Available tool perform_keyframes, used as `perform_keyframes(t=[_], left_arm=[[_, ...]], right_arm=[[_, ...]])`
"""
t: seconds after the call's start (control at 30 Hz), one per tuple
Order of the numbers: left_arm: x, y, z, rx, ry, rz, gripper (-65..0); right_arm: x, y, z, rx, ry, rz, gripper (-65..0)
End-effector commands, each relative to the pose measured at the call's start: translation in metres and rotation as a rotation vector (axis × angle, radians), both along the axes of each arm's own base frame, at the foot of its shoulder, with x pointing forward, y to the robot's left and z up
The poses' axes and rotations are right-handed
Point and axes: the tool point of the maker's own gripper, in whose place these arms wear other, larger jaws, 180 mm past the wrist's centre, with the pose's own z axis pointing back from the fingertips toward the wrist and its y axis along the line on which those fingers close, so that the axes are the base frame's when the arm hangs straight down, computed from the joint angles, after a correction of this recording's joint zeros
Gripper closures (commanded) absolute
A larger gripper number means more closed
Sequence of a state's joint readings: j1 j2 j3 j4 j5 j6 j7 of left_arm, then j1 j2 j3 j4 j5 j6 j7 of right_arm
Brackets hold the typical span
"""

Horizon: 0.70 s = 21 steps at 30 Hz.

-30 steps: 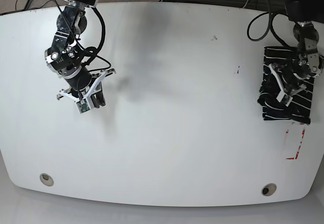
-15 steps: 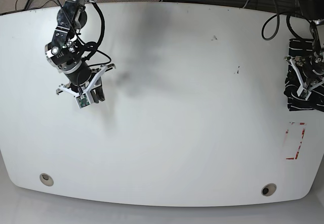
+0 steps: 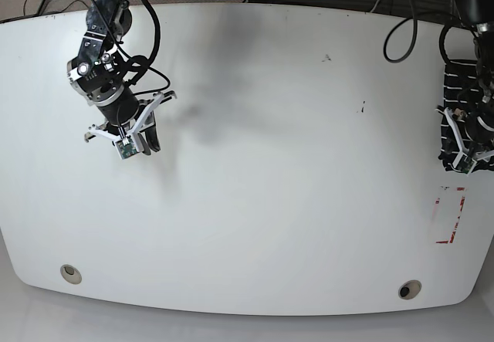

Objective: Layout the t-shirt on the table in an organized manner, then fold the t-shirt properly

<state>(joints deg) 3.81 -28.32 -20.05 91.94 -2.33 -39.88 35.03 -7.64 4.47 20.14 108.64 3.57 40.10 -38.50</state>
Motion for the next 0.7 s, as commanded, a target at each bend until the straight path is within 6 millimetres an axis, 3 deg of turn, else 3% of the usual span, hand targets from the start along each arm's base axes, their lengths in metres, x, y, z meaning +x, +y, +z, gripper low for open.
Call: perform_keyframes(t=[0.0,0.23,0.47,0.67], left_arm=[[0.005,-0.039,0.013,-0.071,-0.100,-0.066,-21.0],[-0.003,-0.101,0.023,-0.322,-0.351,-0.075,-21.0],[-0.040,-0.121,0.015,-0.470,-0.477,-0.012,-21.0],[-0.080,-0.129,0.001,-0.489,-0.428,0.009,-21.0]], right_arm=[[0.004,0.000,0.015,0.006,-0.093,0.012,-8.7],[-0.002,0.006,-0.001,0.007,-0.160,0.009,-8.7],[-0.029,-0.010,-0.019,0.058,-0.189,-0.037,-8.7],[-0.064,-0.011,-0.036,0.082,-0.151,-0.050,-8.7]])
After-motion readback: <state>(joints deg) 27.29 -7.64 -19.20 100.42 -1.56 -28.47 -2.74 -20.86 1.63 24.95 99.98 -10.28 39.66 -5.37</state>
